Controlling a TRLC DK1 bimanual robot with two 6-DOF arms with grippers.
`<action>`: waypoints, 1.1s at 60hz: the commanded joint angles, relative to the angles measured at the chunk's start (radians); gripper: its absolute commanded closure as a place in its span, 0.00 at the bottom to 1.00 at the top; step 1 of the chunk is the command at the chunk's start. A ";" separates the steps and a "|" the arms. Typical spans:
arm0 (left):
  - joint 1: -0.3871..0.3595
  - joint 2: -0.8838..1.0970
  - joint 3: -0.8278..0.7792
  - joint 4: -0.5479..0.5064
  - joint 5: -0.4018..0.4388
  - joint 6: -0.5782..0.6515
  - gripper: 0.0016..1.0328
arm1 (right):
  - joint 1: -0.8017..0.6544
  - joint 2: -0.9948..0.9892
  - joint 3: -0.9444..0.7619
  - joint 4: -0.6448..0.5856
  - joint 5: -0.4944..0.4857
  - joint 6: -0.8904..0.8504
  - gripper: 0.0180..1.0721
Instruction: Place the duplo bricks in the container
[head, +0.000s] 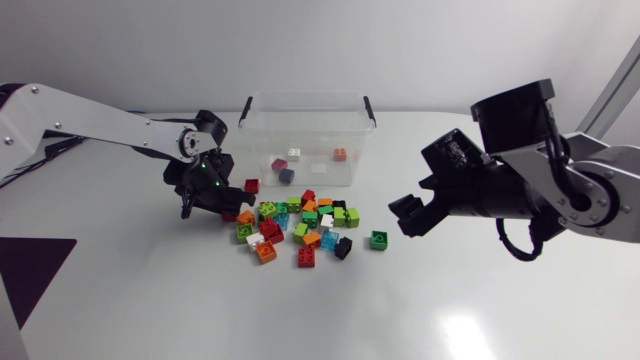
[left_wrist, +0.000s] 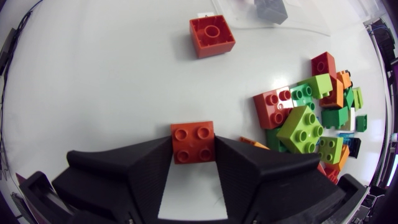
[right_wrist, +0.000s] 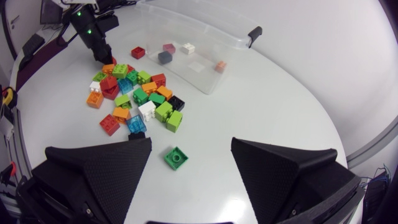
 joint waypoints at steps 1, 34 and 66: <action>-0.011 0.013 0.016 0.001 -0.001 -0.026 0.69 | -0.003 0.050 -0.035 -0.010 -0.023 -0.062 0.10; -0.038 -0.300 -0.093 0.002 0.053 0.086 0.74 | -0.049 0.358 0.083 -0.050 -0.172 -0.427 0.10; -0.069 -0.452 -0.035 -0.033 0.115 0.170 0.79 | -0.094 0.610 0.273 -0.146 -0.200 -0.652 0.10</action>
